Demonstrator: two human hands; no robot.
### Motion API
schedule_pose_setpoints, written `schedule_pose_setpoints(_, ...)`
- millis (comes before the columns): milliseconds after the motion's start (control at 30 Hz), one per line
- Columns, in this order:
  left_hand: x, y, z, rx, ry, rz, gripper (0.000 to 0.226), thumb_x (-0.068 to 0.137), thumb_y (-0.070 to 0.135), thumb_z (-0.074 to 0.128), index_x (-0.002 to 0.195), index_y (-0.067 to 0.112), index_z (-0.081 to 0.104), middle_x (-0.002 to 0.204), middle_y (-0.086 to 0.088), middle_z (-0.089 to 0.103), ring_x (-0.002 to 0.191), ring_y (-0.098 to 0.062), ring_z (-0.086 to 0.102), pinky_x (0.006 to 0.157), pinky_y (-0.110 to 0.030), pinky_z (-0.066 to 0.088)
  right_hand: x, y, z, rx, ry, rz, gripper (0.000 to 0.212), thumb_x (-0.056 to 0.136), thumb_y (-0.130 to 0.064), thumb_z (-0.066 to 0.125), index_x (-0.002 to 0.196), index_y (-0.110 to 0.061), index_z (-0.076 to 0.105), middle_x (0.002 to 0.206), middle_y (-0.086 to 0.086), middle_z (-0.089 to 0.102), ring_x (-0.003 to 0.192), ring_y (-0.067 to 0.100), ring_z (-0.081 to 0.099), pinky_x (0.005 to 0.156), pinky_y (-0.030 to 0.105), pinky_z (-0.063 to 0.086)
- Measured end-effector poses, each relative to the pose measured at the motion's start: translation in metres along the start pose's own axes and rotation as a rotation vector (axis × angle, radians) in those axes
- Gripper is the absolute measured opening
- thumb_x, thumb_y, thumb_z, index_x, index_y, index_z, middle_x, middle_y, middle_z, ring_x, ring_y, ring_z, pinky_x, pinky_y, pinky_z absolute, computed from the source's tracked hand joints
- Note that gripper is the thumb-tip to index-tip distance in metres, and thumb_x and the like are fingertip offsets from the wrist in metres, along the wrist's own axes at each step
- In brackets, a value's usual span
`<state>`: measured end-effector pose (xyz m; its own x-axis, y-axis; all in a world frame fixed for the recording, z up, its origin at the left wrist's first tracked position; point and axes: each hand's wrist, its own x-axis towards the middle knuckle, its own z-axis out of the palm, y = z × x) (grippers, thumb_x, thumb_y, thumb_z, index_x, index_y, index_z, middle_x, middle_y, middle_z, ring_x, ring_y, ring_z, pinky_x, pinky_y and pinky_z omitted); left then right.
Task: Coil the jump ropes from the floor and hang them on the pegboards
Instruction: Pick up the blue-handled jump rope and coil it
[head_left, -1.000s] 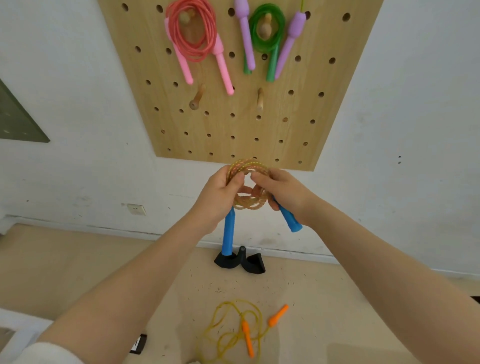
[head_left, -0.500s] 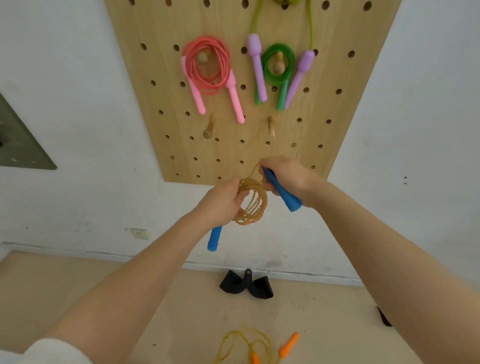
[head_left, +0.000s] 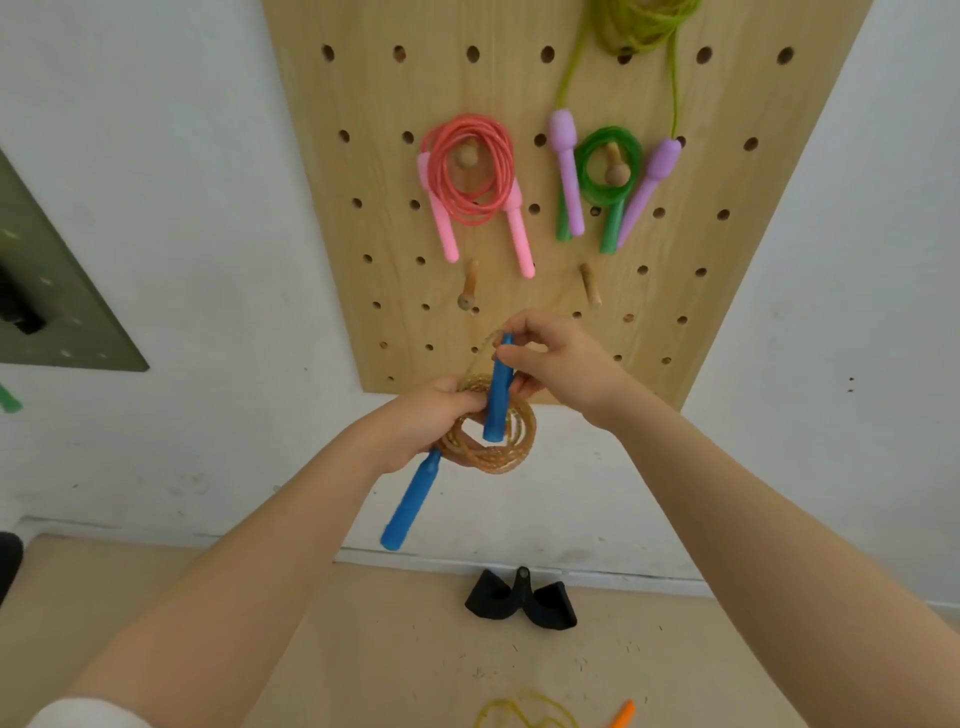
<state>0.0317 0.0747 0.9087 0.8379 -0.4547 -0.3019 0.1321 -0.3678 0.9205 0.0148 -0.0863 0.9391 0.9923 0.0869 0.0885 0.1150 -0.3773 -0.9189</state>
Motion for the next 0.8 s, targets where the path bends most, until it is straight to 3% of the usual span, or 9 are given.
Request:
schedule_pose_setpoints(133,-0.001,0.008,-0.025,-0.163,0.123,0.07,0.021,0.097,0.02,0.044,0.111,0.018,0.059,0.099,-0.008,0.067,0.068,-0.015,0.06,0.066,-0.03,0.051,0.004,-0.01,0.015,-0.086,-0.048,-0.16,0.021,0.087,0.003,0.055,0.081,-0.017,0.054,0.086,0.0,0.059,0.064,0.009,0.067,0.064,0.022,0.056)
schedule_pose_setpoints(200,-0.002,0.014,-0.032,-0.198,0.147,0.104,0.023,0.096,0.017,0.045,0.115,0.015,0.058,0.101,-0.009,0.066,0.076,-0.02,0.063,0.076,-0.036,0.053,0.011,-0.017,0.022,-0.315,0.015,-0.282,0.018,0.084,0.005,0.056,0.079,-0.012,0.058,0.078,-0.002,0.059,0.064,0.009,0.062,0.064,0.023,0.051)
schedule_pose_setpoints(300,-0.001,0.024,-0.039,-0.119,0.144,0.164,0.025,0.09,0.009,0.048,0.111,0.019,0.058,0.101,-0.009,0.065,0.084,-0.028,0.067,0.09,-0.043,0.051,0.021,-0.022,0.029,-0.672,0.144,-0.465,0.009,0.077,0.002,0.063,0.079,-0.006,0.067,0.086,0.0,0.055,0.072,0.017,0.053,0.06,0.024,0.04)
schedule_pose_setpoints(400,-0.001,0.037,-0.045,-0.032,0.114,0.238,0.028,0.086,0.0,0.048,0.105,0.018,0.059,0.092,-0.004,0.065,0.082,-0.025,0.069,0.083,-0.035,0.054,0.025,-0.033,0.032,-1.015,0.276,-0.608,0.011,0.069,-0.003,0.068,0.072,-0.013,0.071,0.081,0.007,0.057,0.071,0.028,0.057,0.05,0.025,0.034)
schedule_pose_setpoints(500,0.0,0.042,-0.053,0.127,0.063,0.253,0.02,0.083,-0.002,0.052,0.093,0.012,0.061,0.076,-0.001,0.062,0.067,-0.012,0.061,0.062,-0.019,0.049,0.025,-0.041,0.032,-1.297,-0.025,-0.394,0.019,0.085,-0.013,0.055,0.101,-0.013,0.066,0.105,0.007,0.05,0.091,0.026,0.054,0.062,0.03,0.037)
schedule_pose_setpoints(600,0.003,0.041,-0.061,0.081,-0.022,0.217,0.015,0.085,0.006,0.061,0.099,0.011,0.062,0.081,-0.003,0.063,0.07,-0.012,0.062,0.067,-0.024,0.052,0.025,-0.051,0.018,-1.042,-0.203,-0.273,0.026,0.089,-0.012,0.046,0.109,-0.01,0.063,0.106,0.007,0.054,0.092,0.024,0.054,0.073,0.034,0.044)
schedule_pose_setpoints(667,0.003,0.048,-0.063,-0.029,-0.069,0.208,0.012,0.087,0.013,0.062,0.099,0.014,0.062,0.079,-0.002,0.063,0.066,-0.012,0.065,0.066,-0.027,0.055,0.029,-0.058,0.005,-0.855,-0.112,-0.313,0.023,0.089,-0.011,0.05,0.106,-0.01,0.065,0.095,-0.001,0.06,0.081,0.012,0.053,0.071,0.023,0.042)
schedule_pose_setpoints(733,0.002,0.061,-0.06,-0.109,-0.046,0.24,0.015,0.092,0.018,0.055,0.105,0.015,0.061,0.086,-0.003,0.065,0.06,-0.012,0.065,0.06,-0.025,0.054,0.037,-0.062,-0.004,-0.728,0.036,-0.347,0.017,0.087,-0.016,0.06,0.101,-0.009,0.064,0.082,-0.011,0.053,0.07,0.003,0.046,0.062,0.015,0.035)
schedule_pose_setpoints(800,0.003,0.076,-0.057,-0.142,0.045,0.295,0.023,0.095,0.024,0.05,0.113,0.014,0.059,0.101,-0.008,0.064,0.06,-0.015,0.064,0.062,-0.028,0.054,0.045,-0.066,-0.009,-0.654,0.188,-0.405,0.023,0.083,-0.02,0.066,0.101,-0.007,0.058,0.087,-0.007,0.049,0.076,0.008,0.046,0.067,0.015,0.037)
